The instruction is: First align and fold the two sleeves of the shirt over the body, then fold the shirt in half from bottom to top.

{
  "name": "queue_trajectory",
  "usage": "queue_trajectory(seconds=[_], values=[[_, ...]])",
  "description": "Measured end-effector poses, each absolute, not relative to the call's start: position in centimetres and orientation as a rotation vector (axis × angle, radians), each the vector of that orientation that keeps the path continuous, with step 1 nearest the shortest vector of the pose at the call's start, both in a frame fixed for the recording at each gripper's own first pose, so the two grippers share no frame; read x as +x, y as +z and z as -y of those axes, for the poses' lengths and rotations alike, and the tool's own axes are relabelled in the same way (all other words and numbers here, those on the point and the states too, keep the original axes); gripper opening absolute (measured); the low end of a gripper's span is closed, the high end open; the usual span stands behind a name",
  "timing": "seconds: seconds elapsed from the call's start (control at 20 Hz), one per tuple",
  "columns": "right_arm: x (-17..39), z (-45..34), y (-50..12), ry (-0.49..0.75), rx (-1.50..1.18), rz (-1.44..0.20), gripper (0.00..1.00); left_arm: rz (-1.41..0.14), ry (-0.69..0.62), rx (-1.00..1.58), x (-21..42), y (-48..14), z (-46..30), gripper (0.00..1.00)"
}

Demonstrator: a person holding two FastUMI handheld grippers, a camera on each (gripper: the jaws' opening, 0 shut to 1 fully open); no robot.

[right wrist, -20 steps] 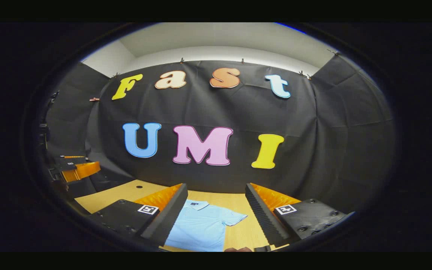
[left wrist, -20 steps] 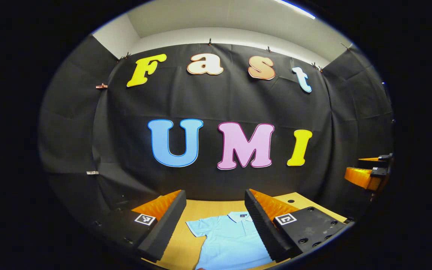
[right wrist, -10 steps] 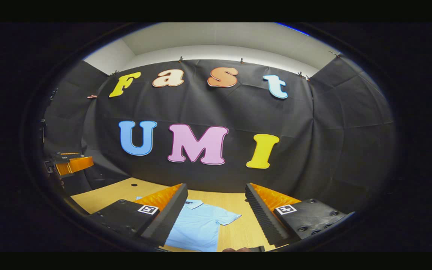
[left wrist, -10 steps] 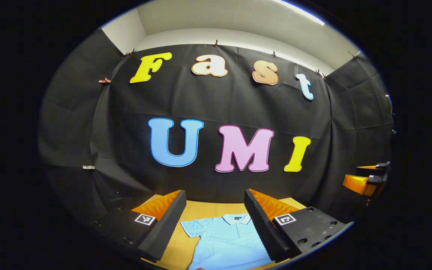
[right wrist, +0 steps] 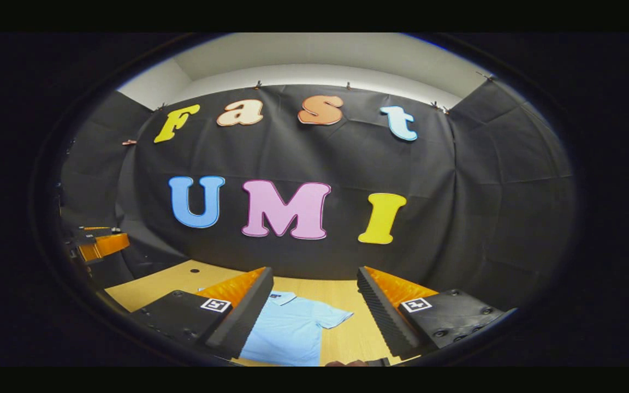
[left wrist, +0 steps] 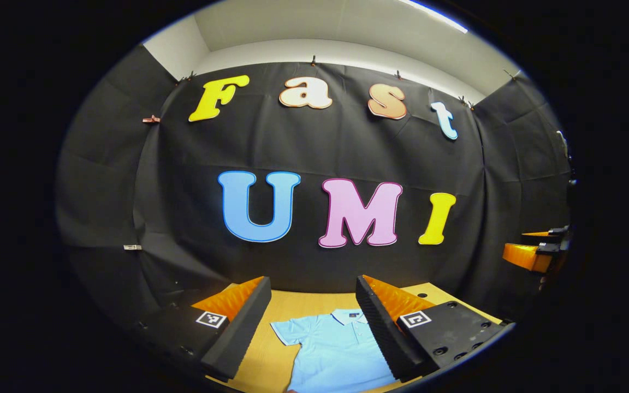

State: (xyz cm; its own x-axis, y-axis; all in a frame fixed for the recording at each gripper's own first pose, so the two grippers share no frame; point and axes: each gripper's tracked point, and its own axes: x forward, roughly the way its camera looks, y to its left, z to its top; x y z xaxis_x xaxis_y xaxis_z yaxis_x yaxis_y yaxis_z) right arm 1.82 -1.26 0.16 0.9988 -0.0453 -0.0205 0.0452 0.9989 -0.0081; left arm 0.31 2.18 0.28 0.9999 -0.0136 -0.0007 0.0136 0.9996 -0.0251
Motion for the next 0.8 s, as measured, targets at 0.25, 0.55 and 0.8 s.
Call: queue_trajectory(seconds=[0.25, 0.55, 0.8], values=[[4.8, 0.5, -0.6, -0.009, -0.031, -0.057, 0.97, -0.014, -0.022, -0.014, 1.0, -0.3, -3.5, 0.99], [9.2, 0.6, -2.5, 0.023, 0.0, -0.121, 0.97, -0.03, 0.0, -0.026, 1.7, -1.1, -5.3, 0.99], [14.2, 1.7, -5.4, 0.051, -0.004, -0.176, 0.97, -0.062, 0.053, -0.027, 3.1, -2.0, -6.1, 0.99]])
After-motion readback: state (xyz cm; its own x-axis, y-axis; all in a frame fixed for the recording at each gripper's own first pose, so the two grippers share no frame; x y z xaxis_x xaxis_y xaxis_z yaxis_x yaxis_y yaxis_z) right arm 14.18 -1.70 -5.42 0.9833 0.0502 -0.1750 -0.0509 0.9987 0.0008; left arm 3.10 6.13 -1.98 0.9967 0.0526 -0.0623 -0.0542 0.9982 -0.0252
